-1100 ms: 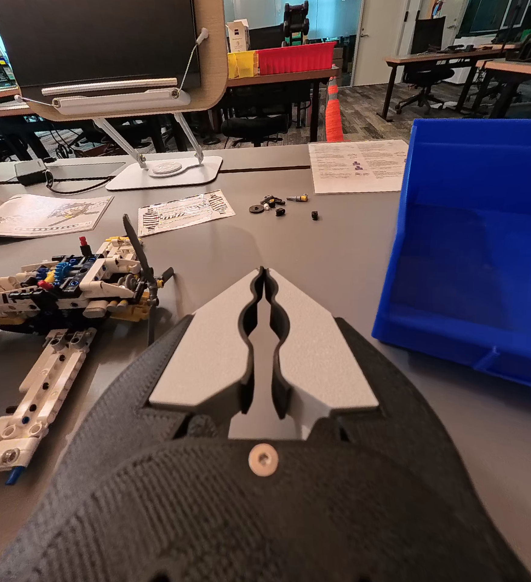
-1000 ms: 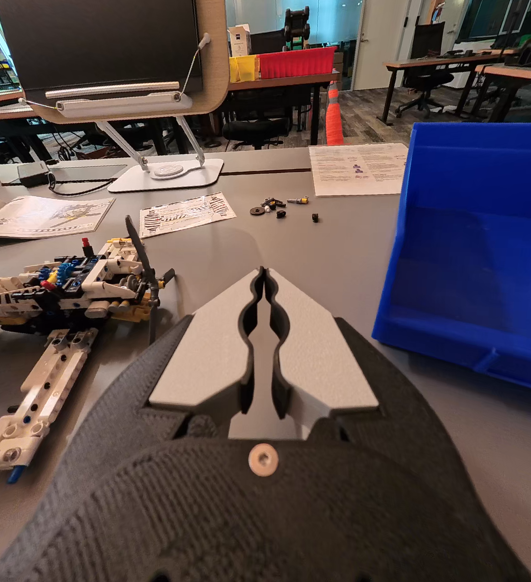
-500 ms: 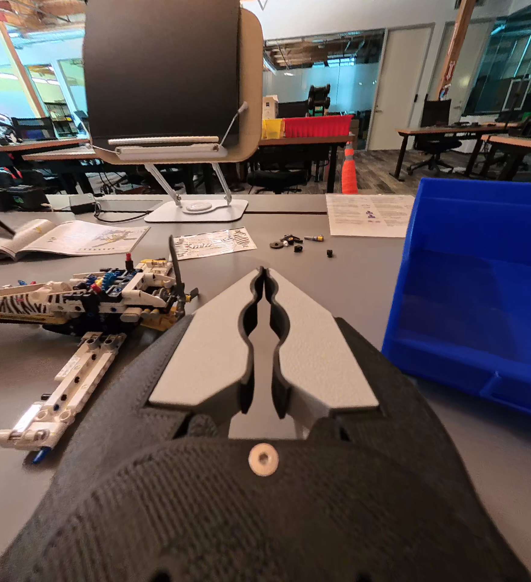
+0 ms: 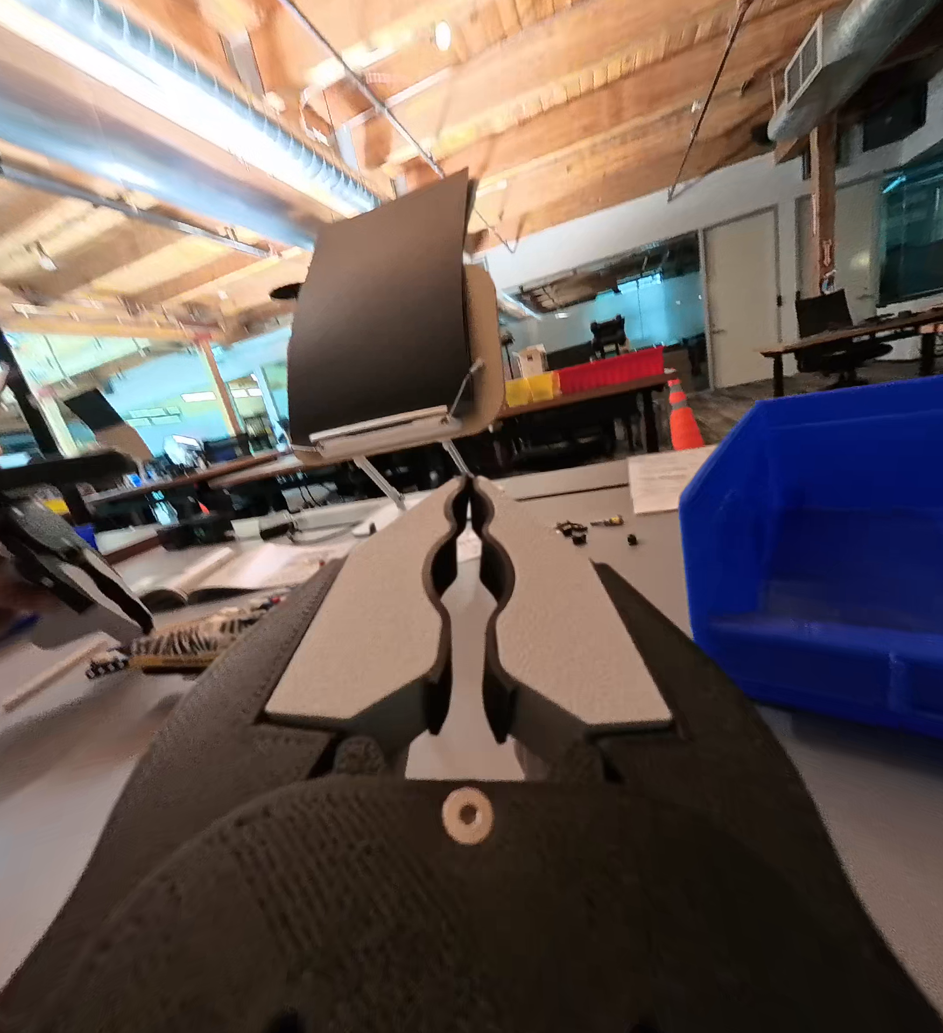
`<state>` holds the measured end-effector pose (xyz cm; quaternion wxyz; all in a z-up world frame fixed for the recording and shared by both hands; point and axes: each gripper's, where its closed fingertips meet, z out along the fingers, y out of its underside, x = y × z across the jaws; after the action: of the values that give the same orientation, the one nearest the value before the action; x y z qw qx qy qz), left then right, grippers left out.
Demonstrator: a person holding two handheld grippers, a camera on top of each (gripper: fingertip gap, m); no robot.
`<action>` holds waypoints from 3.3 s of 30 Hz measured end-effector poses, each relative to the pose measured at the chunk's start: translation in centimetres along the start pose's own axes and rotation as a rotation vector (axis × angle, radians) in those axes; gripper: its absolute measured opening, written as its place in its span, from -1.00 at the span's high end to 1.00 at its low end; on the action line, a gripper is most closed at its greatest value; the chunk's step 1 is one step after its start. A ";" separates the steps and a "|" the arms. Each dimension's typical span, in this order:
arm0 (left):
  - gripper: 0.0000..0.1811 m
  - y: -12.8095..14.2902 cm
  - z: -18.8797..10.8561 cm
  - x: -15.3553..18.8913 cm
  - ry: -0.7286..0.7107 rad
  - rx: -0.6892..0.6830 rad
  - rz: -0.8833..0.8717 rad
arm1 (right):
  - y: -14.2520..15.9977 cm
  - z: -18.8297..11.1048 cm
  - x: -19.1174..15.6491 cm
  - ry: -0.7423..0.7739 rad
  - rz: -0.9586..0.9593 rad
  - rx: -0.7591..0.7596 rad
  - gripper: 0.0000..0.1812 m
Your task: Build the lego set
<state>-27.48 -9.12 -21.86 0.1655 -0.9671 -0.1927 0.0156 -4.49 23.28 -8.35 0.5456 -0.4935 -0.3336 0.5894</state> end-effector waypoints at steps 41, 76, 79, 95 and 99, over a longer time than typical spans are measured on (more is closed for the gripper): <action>0.95 -9.2 -10.4 24.6 1.294 0.679 0.272 | 3.1 2.7 -18.1 -0.445 0.347 -0.219 0.92; 0.45 -6.5 -0.7 16.1 0.456 0.235 0.253 | 13.2 2.8 -16.7 -0.288 -0.090 -0.736 0.93; 0.45 -7.4 -2.4 16.4 0.481 0.314 0.237 | 13.3 2.9 -16.8 -0.298 -0.109 -0.742 0.93; 0.51 -8.7 -3.1 17.7 0.520 0.393 0.254 | 14.7 2.9 -16.2 -0.259 -0.238 -0.770 0.94; 0.51 -8.8 -2.7 17.6 0.499 0.395 0.259 | 14.6 2.9 -16.0 -0.251 -0.235 -0.763 0.94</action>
<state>-14.22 4.32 -15.90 0.3884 -0.9068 -0.0151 -0.1634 -13.17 5.53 -17.58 0.3424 -0.5430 -0.6462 0.4128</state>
